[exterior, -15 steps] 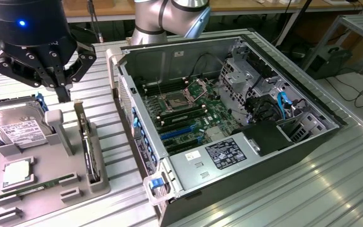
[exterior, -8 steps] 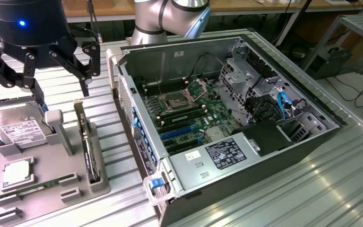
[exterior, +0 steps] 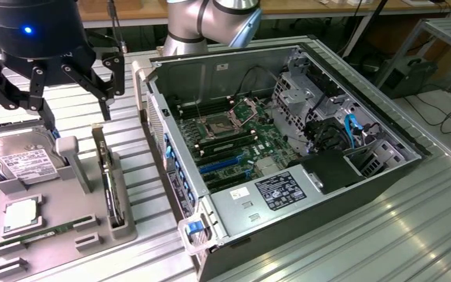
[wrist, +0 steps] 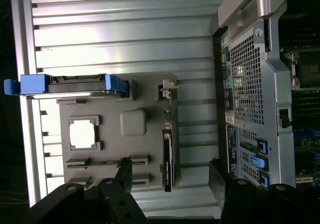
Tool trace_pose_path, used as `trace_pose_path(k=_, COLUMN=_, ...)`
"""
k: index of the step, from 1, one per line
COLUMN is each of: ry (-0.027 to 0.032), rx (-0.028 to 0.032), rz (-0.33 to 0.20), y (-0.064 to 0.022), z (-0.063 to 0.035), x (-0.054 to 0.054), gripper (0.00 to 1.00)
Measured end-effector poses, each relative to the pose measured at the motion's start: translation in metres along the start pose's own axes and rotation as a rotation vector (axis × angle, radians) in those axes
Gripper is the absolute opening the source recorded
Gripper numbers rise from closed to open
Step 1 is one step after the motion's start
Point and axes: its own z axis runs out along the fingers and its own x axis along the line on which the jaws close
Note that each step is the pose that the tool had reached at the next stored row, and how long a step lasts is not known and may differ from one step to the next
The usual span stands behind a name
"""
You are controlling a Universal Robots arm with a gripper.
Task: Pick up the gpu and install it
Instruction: 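Pick up the gpu and move the gpu toward the slot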
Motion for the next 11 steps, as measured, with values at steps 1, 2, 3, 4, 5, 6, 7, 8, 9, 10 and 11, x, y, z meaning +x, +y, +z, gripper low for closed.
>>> trace_pose_path(k=1, ry=0.0000, rx=0.0000, rz=0.000, y=-0.0002, z=0.0004, x=0.000, gripper=0.73)
trace_pose_path(k=2, ry=-0.0001, rx=0.0000, rz=0.000, y=-0.0007, z=0.0011, x=0.000, gripper=0.73)
trace_pose_path(k=3, ry=0.0001, rx=0.0001, rz=0.000, y=-0.0019, z=0.0021, x=0.000, gripper=0.73)
trace_pose_path(k=4, ry=0.0000, rx=0.0000, rz=0.000, y=-0.0031, z=0.0032, x=0.000, gripper=0.73)
trace_pose_path(k=5, ry=0.0000, rx=0.0000, rz=0.000, y=-0.0042, z=0.0040, x=0.000, gripper=0.73)
trace_pose_path(k=6, ry=0.0001, rx=0.0001, rz=0.000, y=-0.0055, z=0.0048, x=0.000, gripper=0.73)
trace_pose_path(k=7, ry=0.0000, rx=0.0000, rz=0.000, y=-0.0066, z=0.0059, x=0.000, gripper=0.73)
trace_pose_path(k=8, ry=-0.0002, rx=-0.0001, rz=0.000, y=-0.0075, z=0.0071, x=0.000, gripper=0.73)
trace_pose_path(k=9, ry=0.0000, rx=0.0000, rz=0.000, y=-0.0080, z=0.0086, x=0.000, gripper=0.73)
trace_pose_path(k=10, ry=0.0000, rx=0.0003, rz=0.000, y=-0.0084, z=0.0111, x=0.000, gripper=0.73)
trace_pose_path(k=11, ry=0.0000, rx=0.0005, rz=0.000, y=-0.0085, z=0.0130, x=0.000, gripper=0.73)
